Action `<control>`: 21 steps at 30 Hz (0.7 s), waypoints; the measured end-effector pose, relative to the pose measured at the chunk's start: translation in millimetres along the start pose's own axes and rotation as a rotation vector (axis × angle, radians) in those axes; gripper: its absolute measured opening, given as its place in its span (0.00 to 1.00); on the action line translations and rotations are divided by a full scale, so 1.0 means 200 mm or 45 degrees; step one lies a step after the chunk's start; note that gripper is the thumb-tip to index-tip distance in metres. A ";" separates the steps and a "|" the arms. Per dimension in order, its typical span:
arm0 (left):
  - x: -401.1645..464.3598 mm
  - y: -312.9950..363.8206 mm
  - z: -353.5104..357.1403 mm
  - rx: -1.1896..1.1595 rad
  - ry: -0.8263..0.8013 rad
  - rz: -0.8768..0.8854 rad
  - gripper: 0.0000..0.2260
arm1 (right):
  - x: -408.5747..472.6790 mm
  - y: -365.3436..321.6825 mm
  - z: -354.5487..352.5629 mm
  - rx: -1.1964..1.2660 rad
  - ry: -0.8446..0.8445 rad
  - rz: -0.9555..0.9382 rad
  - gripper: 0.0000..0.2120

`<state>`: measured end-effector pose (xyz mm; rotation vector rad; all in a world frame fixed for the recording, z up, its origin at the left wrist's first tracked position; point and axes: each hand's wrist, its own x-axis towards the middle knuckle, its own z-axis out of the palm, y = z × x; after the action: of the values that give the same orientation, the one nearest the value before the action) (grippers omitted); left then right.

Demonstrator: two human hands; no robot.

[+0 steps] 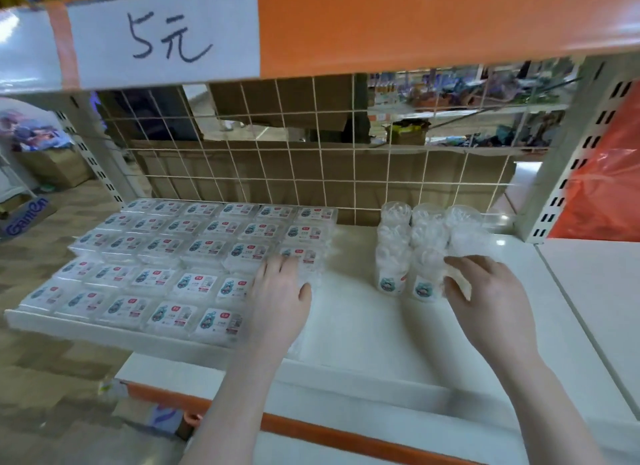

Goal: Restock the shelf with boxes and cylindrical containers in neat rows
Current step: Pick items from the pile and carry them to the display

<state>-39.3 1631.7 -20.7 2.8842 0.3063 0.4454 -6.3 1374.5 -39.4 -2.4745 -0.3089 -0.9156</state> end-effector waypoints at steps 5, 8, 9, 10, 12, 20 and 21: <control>-0.10 0.05 -0.08 -0.114 -0.007 0.045 0.20 | -0.13 -0.02 -0.13 -0.049 0.119 0.096 0.14; -0.13 0.05 -0.13 -0.156 -0.020 0.101 0.21 | -0.13 -0.02 -0.16 -0.097 0.148 0.070 0.14; -0.15 0.05 -0.15 -0.161 -0.033 0.128 0.21 | -0.13 -0.02 -0.17 -0.122 0.125 0.035 0.14; -0.16 0.04 -0.16 -0.165 -0.038 0.145 0.21 | -0.13 -0.01 -0.17 -0.138 0.094 0.006 0.14; -0.18 0.02 -0.19 -0.182 -0.016 0.181 0.20 | -0.14 -0.02 -0.20 -0.171 0.067 0.015 0.15; -0.32 0.05 -0.22 -0.213 -0.080 0.256 0.21 | -0.30 -0.04 -0.39 -0.291 0.185 0.165 0.13; -0.34 0.08 -0.22 -0.210 -0.093 0.276 0.21 | -0.33 -0.03 -0.41 -0.303 0.175 0.191 0.13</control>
<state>-113.0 1608.7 5.2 2.7732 -0.0544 0.3796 -103.8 1335.5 -27.0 -2.5880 0.0350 -1.1058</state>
